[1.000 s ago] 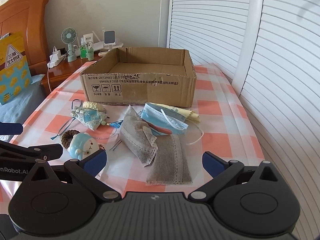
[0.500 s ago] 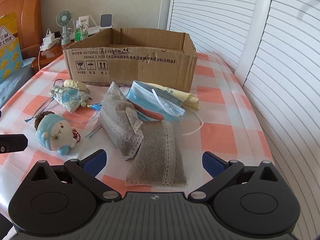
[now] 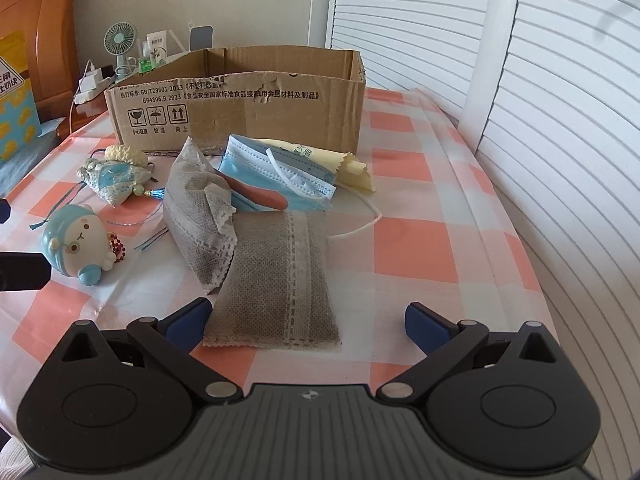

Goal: Organize soft objects
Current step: 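Close the left tool on the blue plush toy while the right tool grips the grey lace-trimmed sachet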

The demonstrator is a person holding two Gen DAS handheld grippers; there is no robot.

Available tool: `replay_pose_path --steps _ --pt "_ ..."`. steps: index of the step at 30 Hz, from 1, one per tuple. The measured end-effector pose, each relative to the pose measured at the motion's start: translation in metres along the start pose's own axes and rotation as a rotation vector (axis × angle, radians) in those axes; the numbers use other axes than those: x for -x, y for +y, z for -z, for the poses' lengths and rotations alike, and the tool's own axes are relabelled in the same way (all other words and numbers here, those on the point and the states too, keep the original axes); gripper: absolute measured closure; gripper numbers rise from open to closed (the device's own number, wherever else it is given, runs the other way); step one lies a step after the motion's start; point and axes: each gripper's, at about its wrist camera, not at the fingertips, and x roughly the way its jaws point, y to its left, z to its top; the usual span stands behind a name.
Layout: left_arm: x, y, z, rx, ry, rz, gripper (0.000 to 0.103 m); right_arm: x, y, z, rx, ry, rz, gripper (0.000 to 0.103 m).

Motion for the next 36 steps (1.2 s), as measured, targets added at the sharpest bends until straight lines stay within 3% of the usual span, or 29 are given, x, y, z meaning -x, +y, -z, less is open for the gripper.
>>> replay_pose_path --steps 3,9,11,13,18,22,29,36 --pt "-0.007 -0.006 -0.003 -0.007 0.003 0.019 0.001 0.0 0.0 0.0 -0.008 -0.007 0.006 0.0" --pt "-0.019 -0.024 -0.006 -0.082 -0.008 -0.016 0.004 0.002 -0.002 0.006 -0.003 -0.039 0.002 0.0" --pt "-0.021 -0.027 -0.007 -0.092 -0.015 -0.019 0.009 0.002 -0.003 0.007 0.003 -0.051 -0.006 0.0" --pt "-0.023 -0.029 -0.007 -0.095 -0.015 -0.028 0.023 0.003 -0.003 0.009 0.008 -0.062 -0.013 0.0" --pt "-0.029 -0.032 -0.007 -0.086 0.0 -0.027 0.028 0.003 -0.004 0.01 0.015 -0.076 -0.02 0.0" --pt "-0.033 -0.035 -0.006 -0.092 0.007 -0.041 0.053 0.004 -0.002 0.011 0.021 -0.081 -0.018 0.0" --pt "-0.028 -0.034 -0.006 -0.073 0.013 0.008 0.054 0.002 0.003 0.006 0.103 -0.088 -0.095 0.0" --pt "-0.02 -0.031 -0.003 -0.073 0.022 0.037 0.054 0.002 0.007 -0.001 0.163 -0.095 -0.184 0.027"
